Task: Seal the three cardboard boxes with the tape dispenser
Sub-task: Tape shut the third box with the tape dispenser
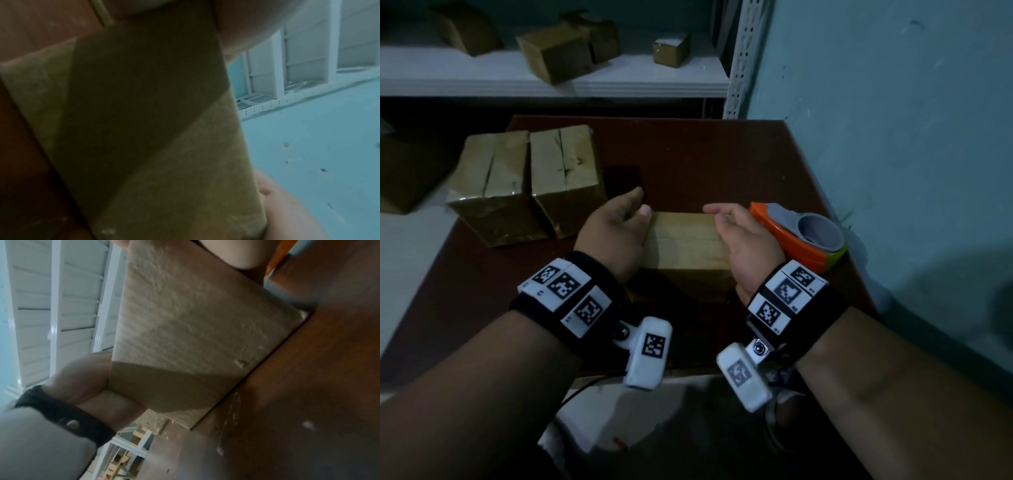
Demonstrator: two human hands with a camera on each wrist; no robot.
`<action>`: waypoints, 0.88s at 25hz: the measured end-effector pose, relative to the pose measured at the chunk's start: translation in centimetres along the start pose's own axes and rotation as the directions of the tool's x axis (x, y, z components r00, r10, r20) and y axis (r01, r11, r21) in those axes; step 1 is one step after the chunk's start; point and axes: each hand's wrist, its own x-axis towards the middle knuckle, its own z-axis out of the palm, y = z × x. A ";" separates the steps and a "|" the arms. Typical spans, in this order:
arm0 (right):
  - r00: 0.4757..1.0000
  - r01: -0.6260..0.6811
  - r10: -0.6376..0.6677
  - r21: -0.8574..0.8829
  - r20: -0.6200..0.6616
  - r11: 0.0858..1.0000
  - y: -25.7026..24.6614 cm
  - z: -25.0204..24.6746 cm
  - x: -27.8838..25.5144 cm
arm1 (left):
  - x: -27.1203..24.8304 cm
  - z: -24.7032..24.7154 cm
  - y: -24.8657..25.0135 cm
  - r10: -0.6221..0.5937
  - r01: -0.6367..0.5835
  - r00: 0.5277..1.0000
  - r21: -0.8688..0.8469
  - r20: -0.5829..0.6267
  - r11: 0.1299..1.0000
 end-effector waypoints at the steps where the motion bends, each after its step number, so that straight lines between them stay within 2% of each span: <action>1: 1.000 -0.014 0.014 -0.011 -0.002 1.000 -0.1 0.1 0.0 | -0.2 0.0 0.0 0.014 -0.013 1.000 -0.021 0.012 1.000; 5: 0.999 -0.051 0.050 -0.043 -0.007 0.998 -0.8 0.2 -0.2 | -0.1 0.0 0.4 0.071 -0.094 0.982 0.124 0.175 0.988; 8: 0.999 -0.031 0.029 -0.056 -0.021 0.998 -0.9 0.2 -0.3 | 0.0 -0.3 0.7 0.015 -0.035 0.977 0.093 0.213 0.995; 11: 0.992 -0.055 0.057 0.021 -0.114 0.998 -1.1 0.0 -0.4 | -0.5 -0.4 0.4 -0.057 0.068 0.995 -0.133 0.087 0.989; 12: 0.987 -0.057 0.061 0.032 -0.151 0.998 -1.2 -0.1 -0.7 | -0.7 -0.2 0.3 -0.058 0.062 0.998 -0.148 0.031 0.987; 16: 0.986 0.025 -0.030 -0.028 -0.164 0.999 -0.9 -0.7 -1.4 | -0.9 0.3 -0.4 0.044 -0.032 0.995 0.135 -0.088 0.990; 18: 0.989 0.020 -0.029 -0.057 -0.145 0.998 -0.6 -1.3 -1.8 | -0.9 0.3 -0.7 0.079 -0.057 0.987 0.154 -0.143 0.986; 20: 0.991 0.030 -0.043 -0.101 -0.126 0.994 -0.4 -1.9 -2.1 | -0.9 0.5 -0.5 0.076 -0.067 0.989 0.072 -0.127 0.995; 22: 0.990 0.087 -0.105 -0.178 -0.097 0.980 -0.3 -2.6 -2.3 | -1.2 1.0 0.2 0.056 -0.056 0.998 -0.020 -0.036 0.998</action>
